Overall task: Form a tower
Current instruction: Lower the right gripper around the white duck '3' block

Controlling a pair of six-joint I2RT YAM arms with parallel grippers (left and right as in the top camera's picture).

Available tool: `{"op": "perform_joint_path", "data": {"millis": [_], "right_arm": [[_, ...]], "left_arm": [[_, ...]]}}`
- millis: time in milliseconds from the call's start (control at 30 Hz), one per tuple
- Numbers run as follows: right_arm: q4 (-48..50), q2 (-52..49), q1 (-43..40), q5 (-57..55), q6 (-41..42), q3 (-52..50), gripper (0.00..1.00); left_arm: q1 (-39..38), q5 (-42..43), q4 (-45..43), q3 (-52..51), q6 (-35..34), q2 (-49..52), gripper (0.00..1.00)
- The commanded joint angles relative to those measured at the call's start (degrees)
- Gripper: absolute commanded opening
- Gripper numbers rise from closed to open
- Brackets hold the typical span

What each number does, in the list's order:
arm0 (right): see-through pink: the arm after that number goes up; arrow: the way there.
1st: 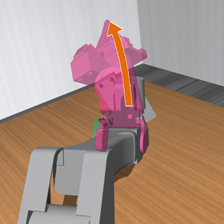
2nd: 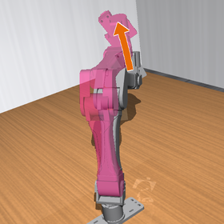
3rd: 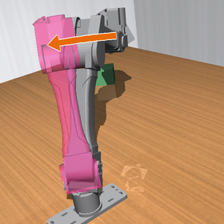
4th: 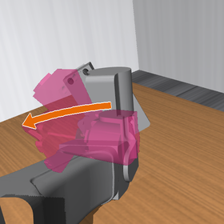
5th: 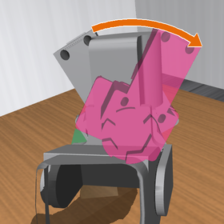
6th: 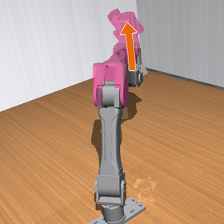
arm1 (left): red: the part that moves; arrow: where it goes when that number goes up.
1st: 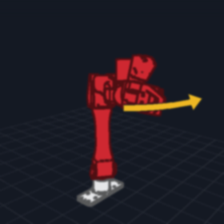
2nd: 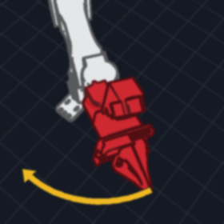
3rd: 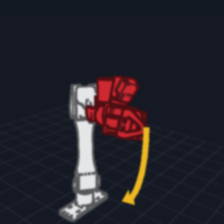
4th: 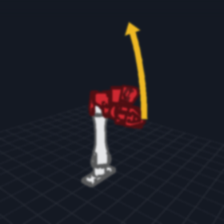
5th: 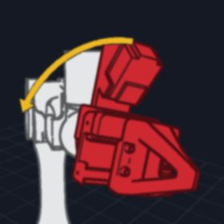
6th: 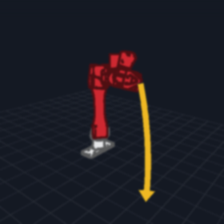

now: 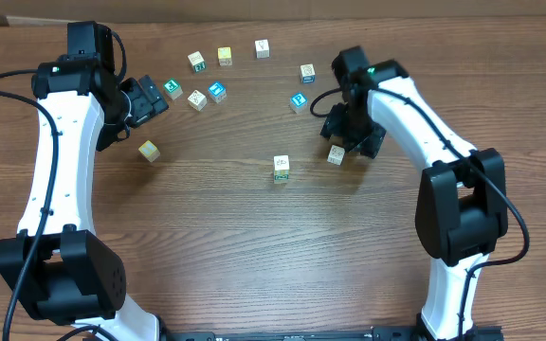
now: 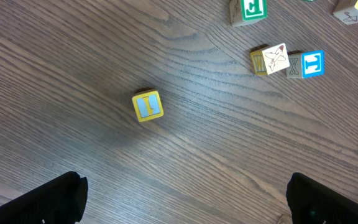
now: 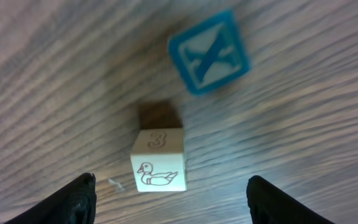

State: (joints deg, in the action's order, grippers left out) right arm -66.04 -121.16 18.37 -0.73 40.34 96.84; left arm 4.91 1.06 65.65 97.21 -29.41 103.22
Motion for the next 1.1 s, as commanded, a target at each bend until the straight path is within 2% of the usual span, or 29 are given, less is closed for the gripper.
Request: {"op": "perform_joint_path", "data": {"millis": [0, 233, 300, 433, 533, 1067], "right_arm": [[1.8, 0.3, 1.4, 0.9, 2.4, -2.2, 0.73], [2.8, 0.3, 1.8, -0.5, 2.3, -2.7, 0.75], [2.8, 0.3, 1.8, -0.7, 2.3, -2.7, 0.84], [2.8, 0.3, 1.8, -0.7, 2.3, -2.7, 0.86], [3.3, 0.3, 1.8, -0.7, 2.3, -2.7, 0.93], [3.4, 0.3, 1.8, -0.6, 2.3, -2.7, 0.93]], "left_arm": [[-0.2, -0.4, 0.1, 0.0, 1.1, 0.7, 1.00], [-0.2, -0.4, 0.1, 0.0, 1.1, 0.7, 1.00], [-0.2, -0.4, 0.1, 0.0, 1.1, 0.7, 1.00], [-0.2, -0.4, 0.1, 0.0, 1.1, 0.7, 1.00], [-0.2, -0.4, 0.1, 0.0, 1.1, 0.7, 1.00], [-0.2, -0.4, 0.1, 0.0, 1.1, 0.7, 1.00]]}}
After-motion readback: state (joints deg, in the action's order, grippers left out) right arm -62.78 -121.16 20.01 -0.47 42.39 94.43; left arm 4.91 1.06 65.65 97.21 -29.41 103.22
